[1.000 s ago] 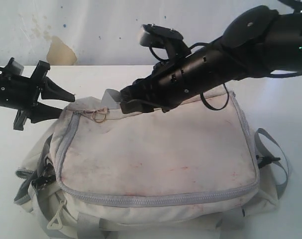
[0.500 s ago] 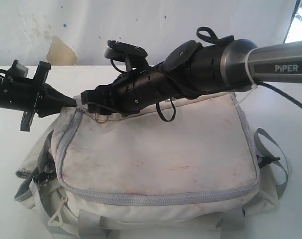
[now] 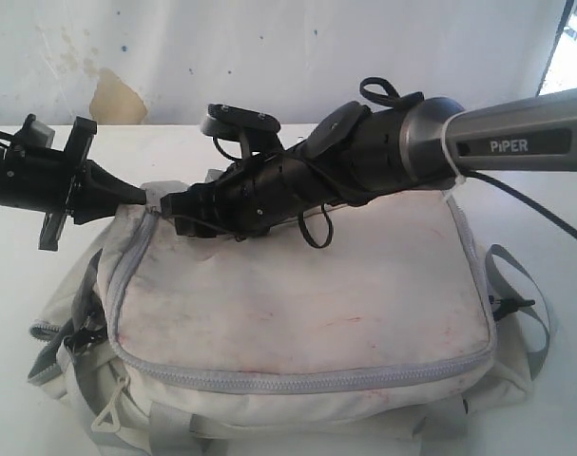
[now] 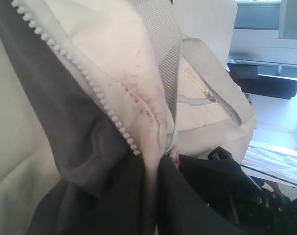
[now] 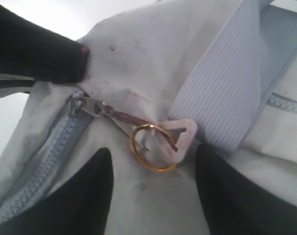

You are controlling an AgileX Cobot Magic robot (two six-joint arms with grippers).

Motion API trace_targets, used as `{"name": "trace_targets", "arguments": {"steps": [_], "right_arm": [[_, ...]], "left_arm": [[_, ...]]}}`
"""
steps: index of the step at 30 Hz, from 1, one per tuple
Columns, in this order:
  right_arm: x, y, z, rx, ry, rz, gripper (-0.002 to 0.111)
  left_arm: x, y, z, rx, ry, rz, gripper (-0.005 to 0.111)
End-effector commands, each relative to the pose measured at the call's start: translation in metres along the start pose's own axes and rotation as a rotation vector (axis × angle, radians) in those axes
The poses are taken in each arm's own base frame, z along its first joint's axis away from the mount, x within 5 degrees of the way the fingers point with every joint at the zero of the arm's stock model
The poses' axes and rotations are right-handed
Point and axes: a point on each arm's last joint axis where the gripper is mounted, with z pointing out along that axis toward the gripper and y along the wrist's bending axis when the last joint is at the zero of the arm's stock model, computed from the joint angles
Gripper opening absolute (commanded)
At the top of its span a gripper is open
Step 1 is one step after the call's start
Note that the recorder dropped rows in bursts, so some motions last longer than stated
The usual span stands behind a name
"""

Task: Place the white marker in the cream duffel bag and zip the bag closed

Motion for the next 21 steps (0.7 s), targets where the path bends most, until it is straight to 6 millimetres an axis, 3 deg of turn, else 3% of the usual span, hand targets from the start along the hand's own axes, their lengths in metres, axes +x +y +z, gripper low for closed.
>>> {"name": "trace_targets", "arguments": {"steps": [1, 14, 21], "right_arm": [[-0.004, -0.001, -0.001, 0.019, -0.03, -0.005, 0.049], [-0.011, 0.003, -0.001, 0.033, -0.08, -0.024, 0.044], [0.001, 0.005, 0.014, 0.032, -0.04, -0.043, 0.044]], "left_arm": [[0.0, -0.003, 0.0, 0.028, 0.001, -0.002, 0.0], [0.0, -0.003, 0.0, 0.028, 0.0, 0.025, 0.0], [0.0, -0.003, 0.0, 0.029, 0.001, 0.025, 0.0]]}}
